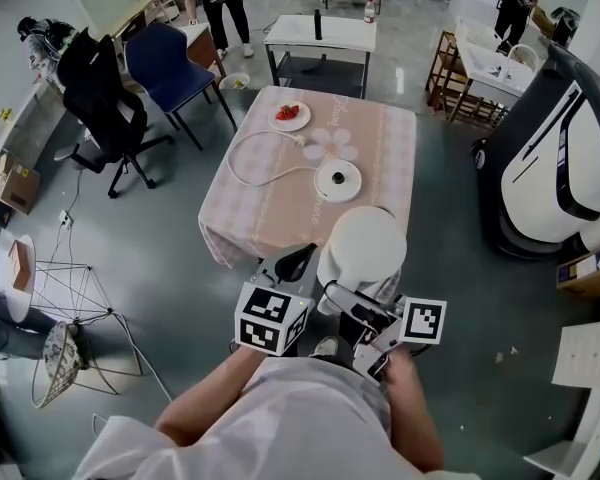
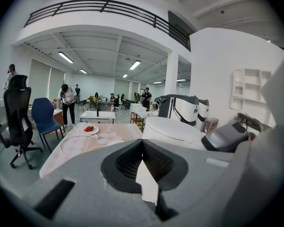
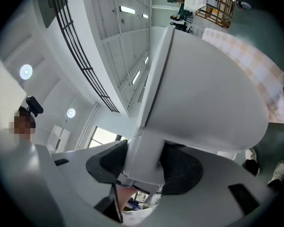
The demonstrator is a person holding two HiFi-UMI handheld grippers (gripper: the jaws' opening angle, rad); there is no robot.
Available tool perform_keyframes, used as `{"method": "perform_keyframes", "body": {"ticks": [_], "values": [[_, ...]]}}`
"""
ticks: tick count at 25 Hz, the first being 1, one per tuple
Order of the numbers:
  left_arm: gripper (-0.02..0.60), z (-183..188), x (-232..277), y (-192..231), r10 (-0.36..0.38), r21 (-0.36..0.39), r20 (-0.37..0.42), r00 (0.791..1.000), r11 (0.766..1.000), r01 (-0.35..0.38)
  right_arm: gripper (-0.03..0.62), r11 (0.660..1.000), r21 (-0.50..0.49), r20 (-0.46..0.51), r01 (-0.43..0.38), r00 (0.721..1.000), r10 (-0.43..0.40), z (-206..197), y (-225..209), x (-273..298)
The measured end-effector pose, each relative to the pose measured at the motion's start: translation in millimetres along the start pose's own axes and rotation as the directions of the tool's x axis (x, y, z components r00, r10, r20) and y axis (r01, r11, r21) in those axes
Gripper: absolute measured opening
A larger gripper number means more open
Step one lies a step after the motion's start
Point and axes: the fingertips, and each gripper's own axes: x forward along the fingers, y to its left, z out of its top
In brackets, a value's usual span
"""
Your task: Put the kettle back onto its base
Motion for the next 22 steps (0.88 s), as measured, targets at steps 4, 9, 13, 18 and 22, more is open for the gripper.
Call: {"method": "perform_keyframes", "body": {"ticks": [4,9,13,18,22], "values": [[0.005,5,7,6,0.002,0.000,0.010,1.000,1.000,-0.002,0.199,1.000,-0.004,-0.001,-0.002,1.000,0.002,9,-2,5],[0.005,8,24,18,-0.014,-0.013,0.012,1.000,1.000,0.014,0.199,1.000,-0.011,0.002,-0.003,1.000,0.003,26,-6,17],[0.005,13,42,35,-0.025,-0.028,0.013,1.000,0.999,0.025,0.199,1.000,-0.013,0.013,0.008,1.000,-0.008,47,-14,30],[0.006,23,66,59,-0.039,-0.039,0.017,0.999,0.998,0.039,0.199,0.999,-0.011,0.020,0.035,0.999,-0.035,73,-24,48],[0.006,32,86,76,-0.060,-0.045,0.016,0.998,0.997,0.060,0.199,0.998,-0.014,0.028,0.053,0.998,-0.053,96,-31,63]]}}
